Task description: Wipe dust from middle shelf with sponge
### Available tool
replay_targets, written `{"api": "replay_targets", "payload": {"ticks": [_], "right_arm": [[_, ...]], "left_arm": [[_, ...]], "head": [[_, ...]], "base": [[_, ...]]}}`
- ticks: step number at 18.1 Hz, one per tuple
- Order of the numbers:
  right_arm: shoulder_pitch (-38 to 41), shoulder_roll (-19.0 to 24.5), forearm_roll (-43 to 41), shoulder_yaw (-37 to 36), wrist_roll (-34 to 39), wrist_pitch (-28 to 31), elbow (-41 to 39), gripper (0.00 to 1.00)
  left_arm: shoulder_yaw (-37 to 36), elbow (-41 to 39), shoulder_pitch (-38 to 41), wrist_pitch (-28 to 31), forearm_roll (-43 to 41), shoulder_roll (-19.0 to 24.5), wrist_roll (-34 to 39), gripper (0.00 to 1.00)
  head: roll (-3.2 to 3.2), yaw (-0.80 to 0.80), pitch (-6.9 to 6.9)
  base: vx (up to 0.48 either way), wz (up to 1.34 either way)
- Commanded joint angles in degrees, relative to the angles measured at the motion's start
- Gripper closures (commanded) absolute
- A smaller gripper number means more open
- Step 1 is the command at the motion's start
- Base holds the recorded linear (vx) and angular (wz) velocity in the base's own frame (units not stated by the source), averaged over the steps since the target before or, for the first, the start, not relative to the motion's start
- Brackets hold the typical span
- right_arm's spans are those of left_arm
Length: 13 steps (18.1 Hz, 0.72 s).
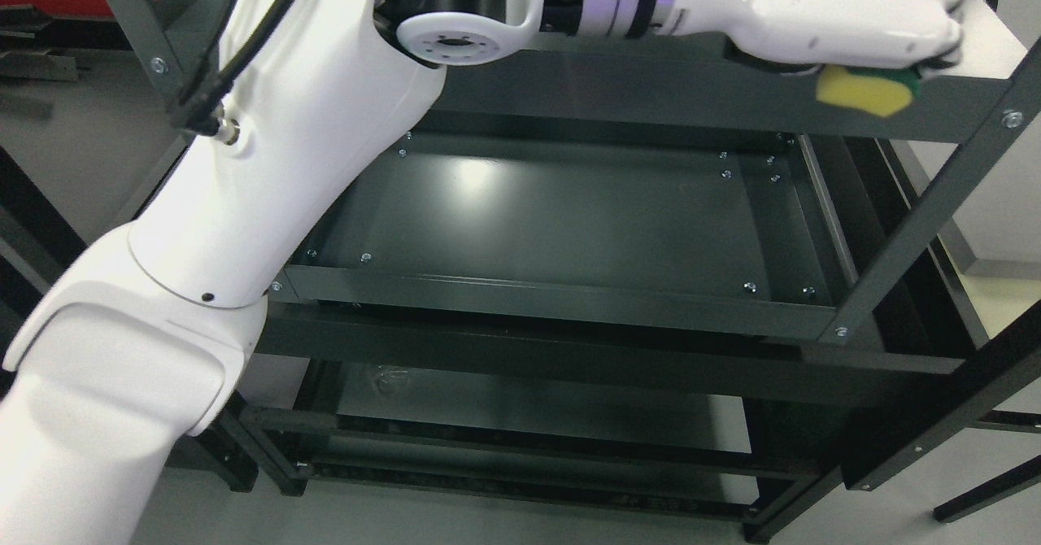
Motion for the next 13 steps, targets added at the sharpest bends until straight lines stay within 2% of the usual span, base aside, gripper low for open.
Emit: {"api": "replay_targets", "payload": {"ticks": [1,7,13], "right_arm": [[0.0,-1.0,0.0,0.0,0.0,4.2,-1.0,0.00],[0.0,-1.0,0.0,0.0,0.0,4.2,-1.0,0.00],[0.0,-1.0,0.0,0.0,0.0,4.2,-1.0,0.00]], "left_arm": [[3.8,5.0,3.1,0.0,-2.8,5.6,0.4,0.99],[4.4,4.6,5.4,0.0,-0.1,6.7,0.6,0.99],[4.3,0.0,5.5,0.0,9.4,16.3,0.5,0.99]], "head": [[0.00,0.00,0.00],[0.00,0.00,0.00],[0.00,0.00,0.00]], "base": [[0.000,0.00],[0.000,0.00],[0.000,0.00]]}}
